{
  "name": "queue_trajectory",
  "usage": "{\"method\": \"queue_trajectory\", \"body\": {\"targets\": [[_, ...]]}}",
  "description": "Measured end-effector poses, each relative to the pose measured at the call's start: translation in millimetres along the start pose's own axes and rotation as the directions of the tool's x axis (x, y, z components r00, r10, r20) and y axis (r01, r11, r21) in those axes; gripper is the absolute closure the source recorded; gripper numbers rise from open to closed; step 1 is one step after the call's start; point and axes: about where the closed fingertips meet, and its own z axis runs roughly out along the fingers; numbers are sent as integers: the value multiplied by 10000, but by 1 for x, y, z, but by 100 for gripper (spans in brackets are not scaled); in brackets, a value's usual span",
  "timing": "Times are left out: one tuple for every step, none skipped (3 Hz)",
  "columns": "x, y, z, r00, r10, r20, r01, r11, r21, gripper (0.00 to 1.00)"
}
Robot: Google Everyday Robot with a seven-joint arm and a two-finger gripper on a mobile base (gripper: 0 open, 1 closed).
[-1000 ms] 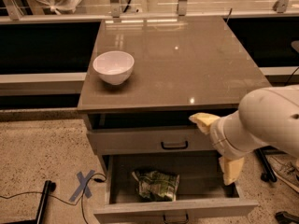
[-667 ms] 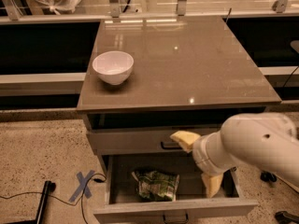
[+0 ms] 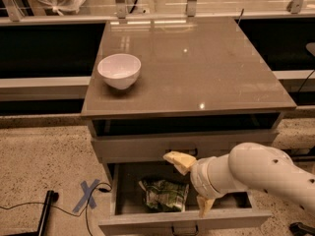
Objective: Pick green jalapeno chip bag from middle drawer and place on counter
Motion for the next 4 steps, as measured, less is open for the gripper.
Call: {"method": "queue_trajectory", "body": {"targets": [[-7,-2,11,9973,-634,364,650,9969,-442,0],[-14,3,48,9591,-2370,1545,2541,9618,-1022,0],[-29,1,59,8631,-3795,3331,4071,9133,-144,0],[-30,4,60,8447,-4187,3335,4485,8937,-137,0]]}}
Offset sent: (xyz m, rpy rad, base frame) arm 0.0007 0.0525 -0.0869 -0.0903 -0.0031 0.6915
